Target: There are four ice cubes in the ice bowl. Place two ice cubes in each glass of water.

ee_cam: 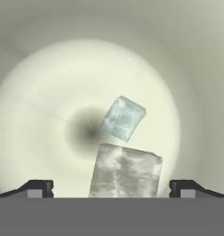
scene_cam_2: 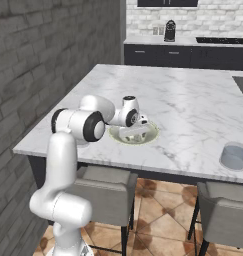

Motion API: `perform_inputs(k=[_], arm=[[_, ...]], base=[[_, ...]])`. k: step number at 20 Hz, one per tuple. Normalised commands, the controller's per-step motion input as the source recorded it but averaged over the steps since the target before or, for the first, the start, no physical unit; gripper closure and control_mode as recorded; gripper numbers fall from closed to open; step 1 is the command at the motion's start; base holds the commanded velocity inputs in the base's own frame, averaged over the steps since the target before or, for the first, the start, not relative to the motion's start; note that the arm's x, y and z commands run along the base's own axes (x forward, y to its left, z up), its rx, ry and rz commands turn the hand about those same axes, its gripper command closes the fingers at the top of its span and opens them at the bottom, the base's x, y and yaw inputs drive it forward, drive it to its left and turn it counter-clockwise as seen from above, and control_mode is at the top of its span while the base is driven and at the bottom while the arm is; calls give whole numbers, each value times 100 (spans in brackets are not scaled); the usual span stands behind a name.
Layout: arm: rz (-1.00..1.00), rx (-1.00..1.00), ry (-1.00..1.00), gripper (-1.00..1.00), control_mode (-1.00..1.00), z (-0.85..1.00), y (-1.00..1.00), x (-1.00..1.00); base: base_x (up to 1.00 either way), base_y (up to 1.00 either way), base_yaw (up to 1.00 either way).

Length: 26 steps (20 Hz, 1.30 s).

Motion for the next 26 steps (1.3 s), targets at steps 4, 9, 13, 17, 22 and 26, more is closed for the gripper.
perform_inputs(k=[4,9,13,17,22,26], arm=[[0,0,0,-100,-100,-12,-16,10],[0,0,0,-100,-100,-16,-2,5],[0,0,0,-100,-100,-8,0,3],[0,0,0,100,-100,-8,0,2],[0,0,0,100,-100,-18,0,0],[-1,0,0,100,-100,-2,1,0]], base=[[0,0,0],[0,0,0],[0,0,0],[0,0,0],[0,0,0],[0,0,0]])
